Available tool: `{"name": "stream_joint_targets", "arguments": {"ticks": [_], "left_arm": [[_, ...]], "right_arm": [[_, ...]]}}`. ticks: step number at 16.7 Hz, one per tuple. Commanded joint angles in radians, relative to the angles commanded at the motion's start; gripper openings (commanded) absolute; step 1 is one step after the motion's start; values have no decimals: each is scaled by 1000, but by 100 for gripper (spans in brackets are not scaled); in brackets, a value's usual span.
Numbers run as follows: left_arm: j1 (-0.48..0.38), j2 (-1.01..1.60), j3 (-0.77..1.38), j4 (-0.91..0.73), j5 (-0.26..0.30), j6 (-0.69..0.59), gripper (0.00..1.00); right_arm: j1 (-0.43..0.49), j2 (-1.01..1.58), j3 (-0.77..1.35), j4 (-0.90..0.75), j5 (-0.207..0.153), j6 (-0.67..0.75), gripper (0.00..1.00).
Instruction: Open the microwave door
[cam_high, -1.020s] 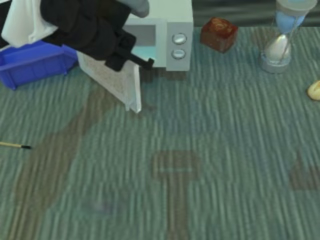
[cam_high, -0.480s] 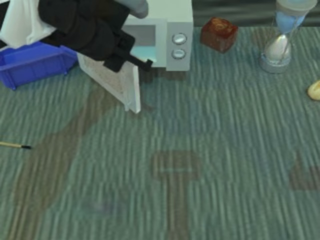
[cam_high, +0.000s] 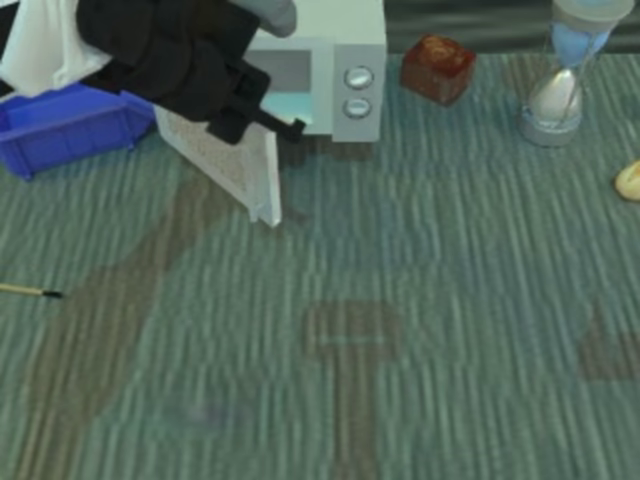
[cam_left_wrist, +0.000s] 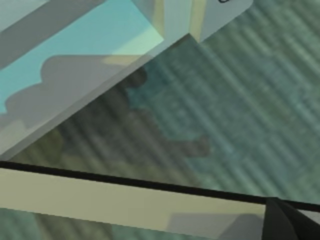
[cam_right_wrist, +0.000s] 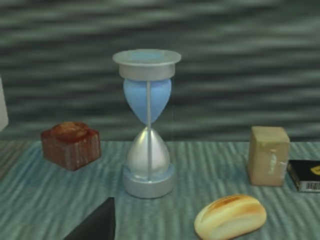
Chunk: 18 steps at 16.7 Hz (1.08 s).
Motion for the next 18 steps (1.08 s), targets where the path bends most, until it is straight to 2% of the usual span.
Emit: {"name": "stream_joint_targets", "arguments": {"ticks": [8,10,18], "left_arm": [[0,0,0,0,0,0,0],[-11,-48,69,10,7,-2,0],[51,-38,-44,-16,74,135,0]], "right_arm": [[0,0,0,0,0,0,100],[0,0,0,0,0,0,100],[0,0,0,0,0,0,100]]}}
